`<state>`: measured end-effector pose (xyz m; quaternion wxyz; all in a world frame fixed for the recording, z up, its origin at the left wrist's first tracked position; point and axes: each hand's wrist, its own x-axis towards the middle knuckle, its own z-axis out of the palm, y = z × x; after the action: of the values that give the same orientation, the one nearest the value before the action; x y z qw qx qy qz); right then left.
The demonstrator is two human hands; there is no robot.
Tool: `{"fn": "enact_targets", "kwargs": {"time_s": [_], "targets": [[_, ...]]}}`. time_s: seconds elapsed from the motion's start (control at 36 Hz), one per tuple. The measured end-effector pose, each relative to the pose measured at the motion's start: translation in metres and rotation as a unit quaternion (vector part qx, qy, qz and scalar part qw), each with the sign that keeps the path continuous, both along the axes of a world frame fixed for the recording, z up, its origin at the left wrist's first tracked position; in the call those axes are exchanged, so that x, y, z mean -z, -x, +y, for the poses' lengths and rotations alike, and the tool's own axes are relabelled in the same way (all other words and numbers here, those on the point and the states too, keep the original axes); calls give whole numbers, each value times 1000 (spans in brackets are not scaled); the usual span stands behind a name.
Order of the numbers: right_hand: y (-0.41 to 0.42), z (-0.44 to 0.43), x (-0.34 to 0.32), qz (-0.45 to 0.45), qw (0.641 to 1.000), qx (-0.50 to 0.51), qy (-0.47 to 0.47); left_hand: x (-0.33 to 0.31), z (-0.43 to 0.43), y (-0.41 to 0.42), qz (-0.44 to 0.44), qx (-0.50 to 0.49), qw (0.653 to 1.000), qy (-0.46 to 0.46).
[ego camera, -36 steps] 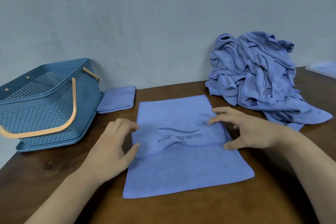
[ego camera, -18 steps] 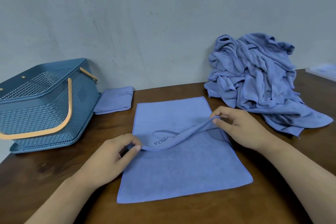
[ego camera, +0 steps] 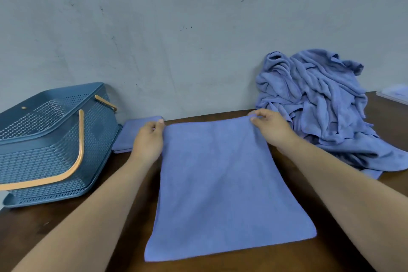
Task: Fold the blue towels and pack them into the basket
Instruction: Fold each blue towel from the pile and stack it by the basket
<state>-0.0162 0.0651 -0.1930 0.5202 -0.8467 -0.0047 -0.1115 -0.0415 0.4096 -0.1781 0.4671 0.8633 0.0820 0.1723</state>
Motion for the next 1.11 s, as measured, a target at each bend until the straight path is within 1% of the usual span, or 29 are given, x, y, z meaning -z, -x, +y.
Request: {"fn": "enact_targets", "kwargs": {"time_s": [0.06,0.08,0.11,0.19,0.28,0.33,0.42,0.56,0.64,0.69,0.81,0.92,1.0,1.06,1.11], "targets": [[-1,-1,16,20,999,17,46,19,0,-7,68,17,995,64],[4,-1,22,23,997,22,64,27,0,-5,88,25,992,87],[9,-2,28,18,997,23,71,33,1,-1,89,31,992,87],[16,-2,39,-5,995,21,98,46,9,10,60,63,995,48],[20,3,41,-9,990,2,140,45,5,14,72,89,993,18],[21,5,43,-14,987,-7,162,45,-4,17,62,111,992,-2],[21,8,44,-28,985,-6,172,48,-10,16,44,110,992,-52],[19,9,46,-27,982,9,187,44,-11,13,54,100,992,-61],[18,10,48,-37,977,7,211,38,-8,10,2,79,996,-42],[16,10,50,-44,972,2,231,40,-4,7,-20,78,994,-74],[14,9,52,-49,968,-10,248,59,5,1,39,68,979,-186],[9,6,53,-54,965,-17,256,59,1,3,38,54,976,-209],[2,4,47,-66,966,6,251,60,-2,5,41,51,967,-248],[-4,3,45,-62,961,16,268,61,-3,5,43,52,959,-276],[-5,1,49,-44,951,4,307,60,-3,5,42,53,955,-287]]}}
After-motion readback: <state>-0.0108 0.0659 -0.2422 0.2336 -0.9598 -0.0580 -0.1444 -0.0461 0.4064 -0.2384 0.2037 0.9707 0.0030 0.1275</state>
